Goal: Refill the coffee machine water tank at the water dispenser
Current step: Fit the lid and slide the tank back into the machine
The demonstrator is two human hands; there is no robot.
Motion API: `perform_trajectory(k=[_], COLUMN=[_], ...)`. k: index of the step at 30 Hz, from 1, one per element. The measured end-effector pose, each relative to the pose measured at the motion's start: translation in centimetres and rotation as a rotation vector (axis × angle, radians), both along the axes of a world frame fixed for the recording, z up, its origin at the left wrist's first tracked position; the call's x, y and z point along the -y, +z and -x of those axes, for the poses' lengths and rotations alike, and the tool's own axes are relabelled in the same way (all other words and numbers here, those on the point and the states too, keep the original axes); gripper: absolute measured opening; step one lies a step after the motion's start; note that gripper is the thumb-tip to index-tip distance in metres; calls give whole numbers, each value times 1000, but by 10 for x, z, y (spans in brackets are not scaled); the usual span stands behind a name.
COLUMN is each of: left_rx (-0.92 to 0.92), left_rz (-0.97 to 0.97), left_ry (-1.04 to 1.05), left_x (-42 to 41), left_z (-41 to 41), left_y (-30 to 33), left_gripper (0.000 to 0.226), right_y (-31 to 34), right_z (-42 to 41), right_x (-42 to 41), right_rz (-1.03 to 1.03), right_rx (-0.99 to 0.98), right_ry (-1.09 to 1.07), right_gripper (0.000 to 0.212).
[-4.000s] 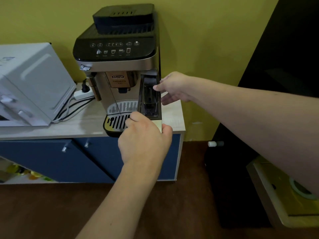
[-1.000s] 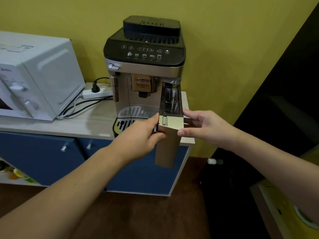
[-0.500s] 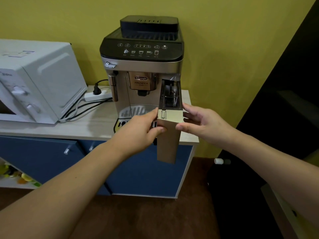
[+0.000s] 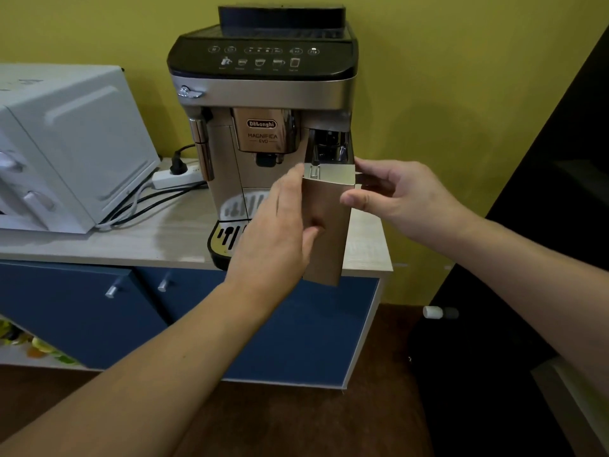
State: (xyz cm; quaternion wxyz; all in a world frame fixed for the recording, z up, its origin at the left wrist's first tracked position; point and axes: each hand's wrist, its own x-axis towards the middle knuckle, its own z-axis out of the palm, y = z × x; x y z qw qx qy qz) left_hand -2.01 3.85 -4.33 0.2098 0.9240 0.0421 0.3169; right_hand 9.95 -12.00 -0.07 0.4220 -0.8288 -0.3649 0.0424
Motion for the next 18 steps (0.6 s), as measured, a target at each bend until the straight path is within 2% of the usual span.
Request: perform_trajectory(k=[2, 6, 8, 12, 18], left_rx=[-1, -32, -9, 10, -6], left_rz=[-65, -151, -176, -238, -240], left_ry=[-29, -97, -123, -126, -97], left_x=[-4, -15, -20, -28, -24], left_z=[-3, -6, -6, -7, -5], left_y=[3, 12, 16, 22, 34], left_gripper=[84, 73, 65, 56, 53], right_y=[-4, 0, 4, 4, 1], right_z=[-6, -3, 2, 8, 8], right_x=[0, 0, 0, 1, 1], right_rz=[9, -15, -21, 46, 83], right_rx=[29, 85, 146, 281, 354], right_ry=[13, 11, 7, 18, 4], right_gripper=[113, 113, 106, 76, 68])
